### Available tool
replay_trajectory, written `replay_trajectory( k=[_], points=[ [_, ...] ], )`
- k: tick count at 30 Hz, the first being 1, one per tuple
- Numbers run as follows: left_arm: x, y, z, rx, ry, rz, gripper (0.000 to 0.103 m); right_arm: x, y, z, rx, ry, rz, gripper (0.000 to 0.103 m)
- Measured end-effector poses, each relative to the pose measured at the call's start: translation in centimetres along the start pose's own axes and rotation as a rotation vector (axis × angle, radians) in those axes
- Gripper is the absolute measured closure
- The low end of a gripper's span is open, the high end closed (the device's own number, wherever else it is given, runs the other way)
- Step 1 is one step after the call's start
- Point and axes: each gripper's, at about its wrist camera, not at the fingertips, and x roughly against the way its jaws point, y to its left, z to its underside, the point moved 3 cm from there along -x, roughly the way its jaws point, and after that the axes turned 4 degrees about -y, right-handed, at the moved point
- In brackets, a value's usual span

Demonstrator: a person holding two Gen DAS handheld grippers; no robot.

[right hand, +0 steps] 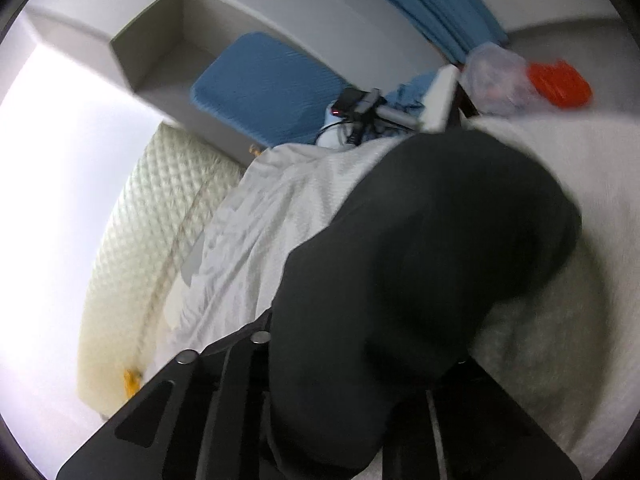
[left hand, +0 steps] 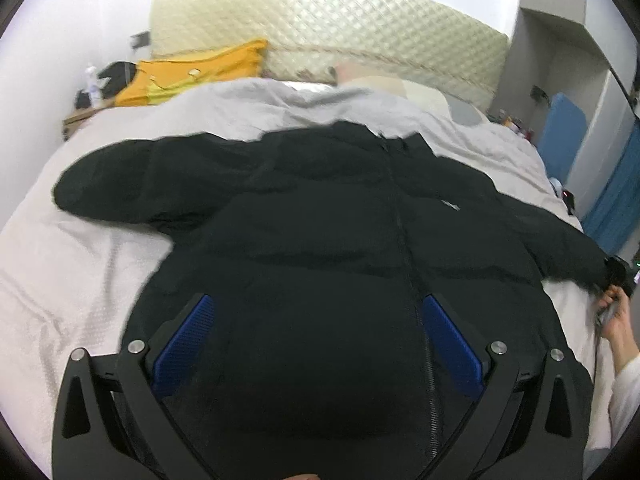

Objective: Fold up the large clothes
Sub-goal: 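Lift the sleeve with the right gripper and fold it across the jacket body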

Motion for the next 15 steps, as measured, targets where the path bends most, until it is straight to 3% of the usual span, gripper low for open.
replay_trajectory(
  k=[7,11,15],
  points=[
    [2.5,2.2,-2.5,0.026,-0.093,-0.021,0.0,3.4,5.9,-2.7,0.129,-0.071,-0.025,0.095],
    [4.5,3.2,-3.0,0.014,-0.198,-0.101,0.0,5.4,10.7,-3.2,0.233,-0.086,-0.02,0.096],
    [4.9,4.2,-3.2,-0.006,-0.196,-0.107,0.0,7.5,17.3,-3.2,0.362,-0.101,-0.036,0.095]
  ],
)
